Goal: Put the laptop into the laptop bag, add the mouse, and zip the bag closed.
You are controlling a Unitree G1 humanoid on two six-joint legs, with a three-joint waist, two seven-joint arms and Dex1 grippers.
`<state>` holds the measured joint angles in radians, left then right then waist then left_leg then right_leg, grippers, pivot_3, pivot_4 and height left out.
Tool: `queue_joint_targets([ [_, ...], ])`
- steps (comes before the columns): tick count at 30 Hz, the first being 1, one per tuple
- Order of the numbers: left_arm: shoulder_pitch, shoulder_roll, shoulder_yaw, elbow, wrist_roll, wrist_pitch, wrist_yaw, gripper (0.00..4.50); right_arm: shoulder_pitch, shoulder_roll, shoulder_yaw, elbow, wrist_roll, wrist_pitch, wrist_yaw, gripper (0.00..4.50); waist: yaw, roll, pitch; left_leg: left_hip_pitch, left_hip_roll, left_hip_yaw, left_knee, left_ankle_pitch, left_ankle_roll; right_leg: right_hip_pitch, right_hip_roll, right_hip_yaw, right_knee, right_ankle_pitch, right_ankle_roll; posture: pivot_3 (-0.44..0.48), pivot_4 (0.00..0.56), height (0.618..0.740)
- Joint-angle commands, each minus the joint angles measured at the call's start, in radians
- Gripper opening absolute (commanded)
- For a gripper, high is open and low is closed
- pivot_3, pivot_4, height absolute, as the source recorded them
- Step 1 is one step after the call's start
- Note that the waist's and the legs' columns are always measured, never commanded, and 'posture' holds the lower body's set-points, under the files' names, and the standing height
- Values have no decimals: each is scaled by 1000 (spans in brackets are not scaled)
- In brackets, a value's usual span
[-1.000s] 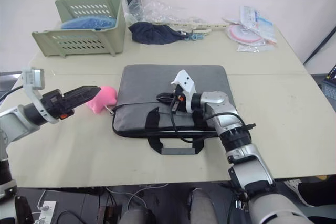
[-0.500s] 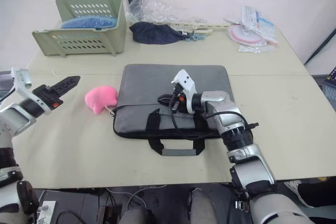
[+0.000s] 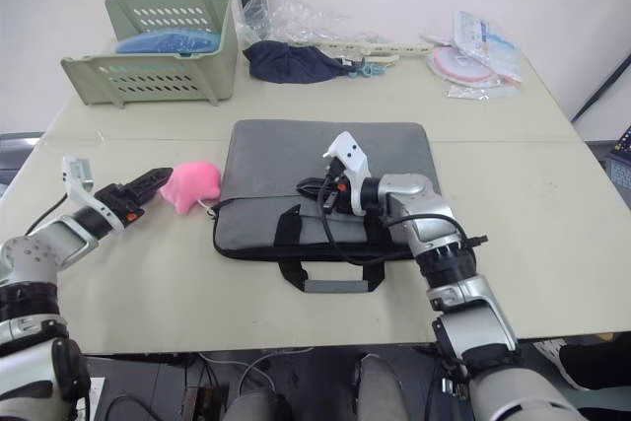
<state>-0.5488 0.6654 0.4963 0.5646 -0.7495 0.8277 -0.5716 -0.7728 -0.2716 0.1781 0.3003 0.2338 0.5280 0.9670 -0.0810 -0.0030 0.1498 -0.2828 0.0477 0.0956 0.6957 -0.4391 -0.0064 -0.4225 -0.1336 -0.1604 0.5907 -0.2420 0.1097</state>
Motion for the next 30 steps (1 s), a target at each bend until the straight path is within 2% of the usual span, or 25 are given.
queue_joint_targets([
  [1, -2, -16, -8, -16, 1, 26, -16, 4500, 67, -5, 27, 52, -8, 69, -8, 100, 1, 0, 0, 0, 0, 0, 0, 0, 0, 0, 0, 0, 0, 0, 0, 0, 150, 740],
  [7, 10, -66, -45, -95, -13, 115, -29, 4500, 63, 1, 15, 62, -8, 74, -14, 100, 6, 0, -1, 0, 0, 0, 0, 0, 0, 1, 0, 0, 0, 0, 0, 0, 150, 740],
  [20, 6, -80, -27, -105, 6, 114, -10, 4500, 67, 18, 4, 59, -5, 84, -24, 100, 9, 1, -1, 0, 0, 0, 0, 0, 0, 1, 0, 1, 0, 0, 0, 0, 150, 740],
  [21, 5, -80, -24, -104, 5, 112, -11, 3992, 65, 18, 3, 61, -4, 84, -24, 0, 9, 1, -1, 0, 0, 0, 0, 0, 0, 1, 0, 1, 0, 0, 0, 0, 150, 740],
  [22, 5, -78, -24, -106, 5, 115, -12, 3693, 67, 18, 3, 64, -4, 83, -22, 0, 9, 1, -1, 0, 0, 0, 0, 0, 0, 1, 0, 1, 0, 0, 0, 0, 150, 740],
  [26, 0, -78, -24, -111, 7, 121, -8, 1687, 84, 15, 13, 66, -12, 65, -15, 0, 8, 0, -1, 0, 0, 0, 0, 0, 0, 1, 0, 0, -1, 0, 0, 0, 150, 740],
  [27, -1, -79, -23, -113, 6, 122, -6, 1379, 89, 14, 16, 65, -14, 61, -15, 0, 8, 0, -1, 0, 0, 0, 0, 0, 0, 1, 0, 0, -1, 0, 0, 0, 150, 740],
  [28, -2, -80, -22, -117, 4, 125, -4, 826, 93, 15, 18, 66, -17, 55, -15, 0, 8, 0, -1, 0, 0, 0, 0, 0, 0, 1, 0, 0, -1, 0, 0, 0, 150, 740],
  [30, -5, -82, -21, -121, 2, 128, -3, 174, 97, 16, 19, 69, -19, 49, -16, 0, 8, 0, -1, 0, 0, 0, 0, 0, 0, 1, 0, 0, -1, 0, 0, 0, 150, 740],
])
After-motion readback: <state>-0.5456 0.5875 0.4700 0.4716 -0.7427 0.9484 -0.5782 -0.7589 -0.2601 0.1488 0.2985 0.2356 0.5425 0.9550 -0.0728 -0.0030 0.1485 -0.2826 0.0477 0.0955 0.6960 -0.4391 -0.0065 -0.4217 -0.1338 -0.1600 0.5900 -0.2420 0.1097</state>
